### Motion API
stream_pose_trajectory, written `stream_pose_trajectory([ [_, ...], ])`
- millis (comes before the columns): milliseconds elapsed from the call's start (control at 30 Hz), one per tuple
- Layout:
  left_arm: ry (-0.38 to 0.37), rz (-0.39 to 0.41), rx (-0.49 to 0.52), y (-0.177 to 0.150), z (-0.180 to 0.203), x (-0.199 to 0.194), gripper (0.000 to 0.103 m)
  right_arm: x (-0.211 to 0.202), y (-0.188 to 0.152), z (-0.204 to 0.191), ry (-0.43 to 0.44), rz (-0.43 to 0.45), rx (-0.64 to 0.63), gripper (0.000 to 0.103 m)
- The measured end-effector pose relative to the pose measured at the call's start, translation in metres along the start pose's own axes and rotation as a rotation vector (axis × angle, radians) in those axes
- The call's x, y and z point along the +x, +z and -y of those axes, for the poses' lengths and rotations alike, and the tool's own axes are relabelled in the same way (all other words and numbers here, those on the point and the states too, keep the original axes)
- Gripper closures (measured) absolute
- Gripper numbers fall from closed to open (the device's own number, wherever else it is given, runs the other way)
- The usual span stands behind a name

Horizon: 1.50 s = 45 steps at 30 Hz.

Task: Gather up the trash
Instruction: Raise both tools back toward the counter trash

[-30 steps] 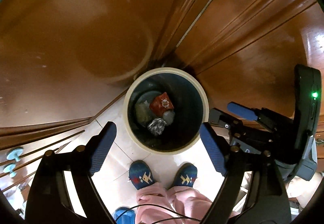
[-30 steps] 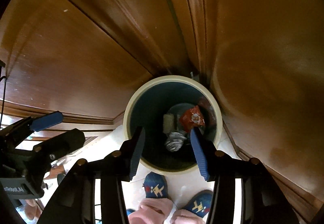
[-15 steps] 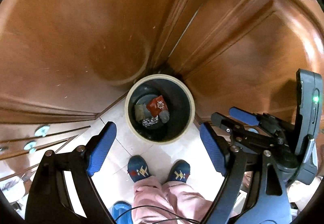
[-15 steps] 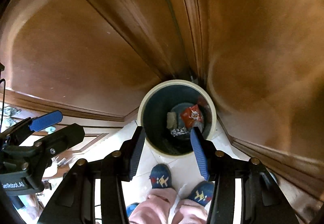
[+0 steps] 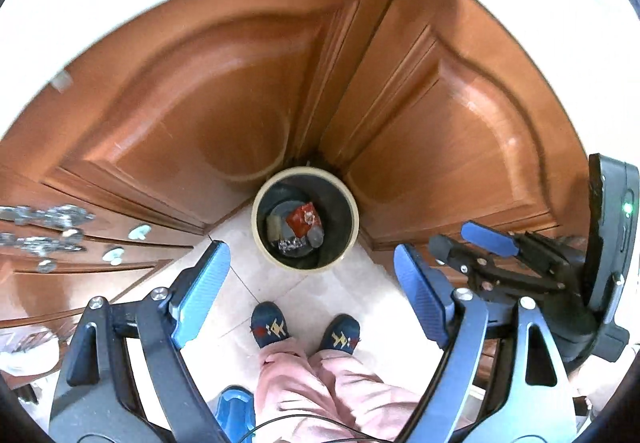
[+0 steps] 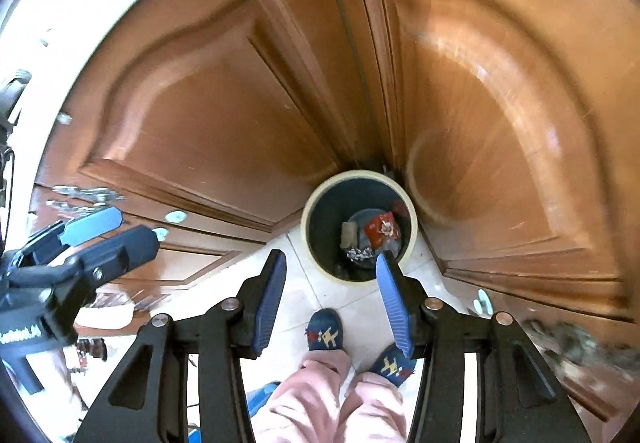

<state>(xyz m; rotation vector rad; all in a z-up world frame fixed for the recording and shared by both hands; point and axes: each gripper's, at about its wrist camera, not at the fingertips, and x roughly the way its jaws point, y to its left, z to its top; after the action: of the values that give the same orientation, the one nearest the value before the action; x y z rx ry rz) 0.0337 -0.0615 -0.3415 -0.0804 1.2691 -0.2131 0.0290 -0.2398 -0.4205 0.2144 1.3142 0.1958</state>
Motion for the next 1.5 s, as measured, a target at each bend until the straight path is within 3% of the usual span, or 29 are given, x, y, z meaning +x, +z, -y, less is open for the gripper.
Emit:
stream_pose_trajectory([
  [333,0.029,0.134,0.027,0.021,0.027,-0.111,0.021,-0.125,0.012,-0.03,0.027,0.118,-0.061,0.055],
  [767,0.093,0.391,0.075,0.048,0.062,-0.248,0.021,-0.279,0.043,-0.052,0.065,0.355,-0.171,0.055],
  [1000,0.17,0.505,0.14,0.064,0.085,-0.302,0.021,-0.334,0.065,-0.058,0.08,0.457,-0.198,0.055],
  [1267,0.227,0.533,0.279,0.11,0.1,-0.345,0.02,-0.376,0.113,-0.069,0.058,0.53,-0.192,0.055],
  [1500,0.202,0.499,0.363,0.182,0.085,-0.343,0.02,-0.375,0.172,-0.073,-0.017,0.582,-0.172,0.038],
])
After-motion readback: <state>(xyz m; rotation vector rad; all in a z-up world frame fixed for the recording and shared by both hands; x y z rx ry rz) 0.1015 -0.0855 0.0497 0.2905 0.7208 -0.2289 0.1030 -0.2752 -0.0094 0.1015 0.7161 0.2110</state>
